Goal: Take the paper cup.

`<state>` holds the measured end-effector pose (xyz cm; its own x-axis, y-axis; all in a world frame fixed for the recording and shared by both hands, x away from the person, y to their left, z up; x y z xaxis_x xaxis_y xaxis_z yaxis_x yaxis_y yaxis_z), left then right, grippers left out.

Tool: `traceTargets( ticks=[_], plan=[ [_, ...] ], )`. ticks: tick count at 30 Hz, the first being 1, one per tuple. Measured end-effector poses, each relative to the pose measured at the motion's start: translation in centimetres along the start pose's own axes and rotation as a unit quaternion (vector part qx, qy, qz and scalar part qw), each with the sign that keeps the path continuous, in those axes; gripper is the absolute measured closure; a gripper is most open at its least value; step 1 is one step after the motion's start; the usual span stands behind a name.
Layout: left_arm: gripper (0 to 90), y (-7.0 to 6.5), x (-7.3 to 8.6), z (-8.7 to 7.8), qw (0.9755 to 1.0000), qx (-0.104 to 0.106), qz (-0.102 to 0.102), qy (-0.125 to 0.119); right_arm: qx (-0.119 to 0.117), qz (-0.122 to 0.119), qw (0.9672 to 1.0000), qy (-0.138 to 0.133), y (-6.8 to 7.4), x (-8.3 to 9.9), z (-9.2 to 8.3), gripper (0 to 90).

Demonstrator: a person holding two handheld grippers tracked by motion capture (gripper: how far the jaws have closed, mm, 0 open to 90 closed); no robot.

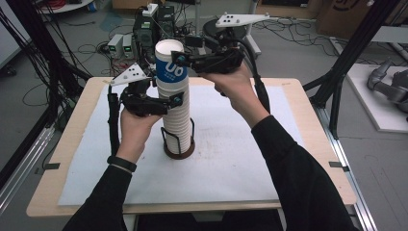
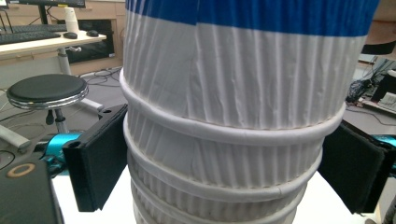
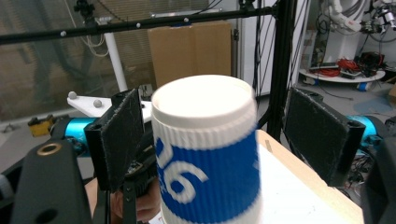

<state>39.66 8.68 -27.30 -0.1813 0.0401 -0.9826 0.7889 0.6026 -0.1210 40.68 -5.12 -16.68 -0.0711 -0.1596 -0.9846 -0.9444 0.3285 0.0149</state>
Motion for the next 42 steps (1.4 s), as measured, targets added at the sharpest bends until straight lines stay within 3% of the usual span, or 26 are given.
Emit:
traceTargets(
  ticks=[3,10,11,15,34,42],
  plan=[
    [10.7,0.0,0.0,0.0,1.0,0.001,0.001,0.001,0.001,-0.009,0.9999,0.007,0.4,-0.3,0.7,20.7],
    [10.7,0.0,0.0,0.0,1.0,0.001,0.001,0.001,0.005,0.008,0.9996,0.026,0.3,-0.4,1.9,21.0],
    [10.7,0.0,0.0,0.0,1.0,0.001,0.001,0.001,0.005,0.016,0.9992,0.037,0.2,-0.3,2.2,27.4],
    [10.7,0.0,0.0,-0.1,1.0,0.001,0.0,0.0,0.0,0.017,0.9991,0.039,0.2,-0.3,2.4,29.9],
    [10.7,0.0,0.0,-0.1,1.0,0.001,0.002,0.003,0.006,-0.008,0.9998,-0.016,1.0,-3.7,1.2,30.4],
    [10.8,-0.1,0.0,-0.1,1.0,0.001,0.001,0.004,0.011,-0.022,0.9986,-0.047,1.5,-6.3,-0.1,30.4]
  ],
)
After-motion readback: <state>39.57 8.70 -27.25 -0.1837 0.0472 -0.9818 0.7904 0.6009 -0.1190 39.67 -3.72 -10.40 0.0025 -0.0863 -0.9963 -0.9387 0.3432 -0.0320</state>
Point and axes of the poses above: each handheld gripper's, and its own axes: z roughly forward along the jaws, x roughly out of its underside, y roughly to its left, the point moved 6 cm from there along z, roughly forward along the jaws, and after that the axes turned 3 degrees about -z, right-handed, at the moved point
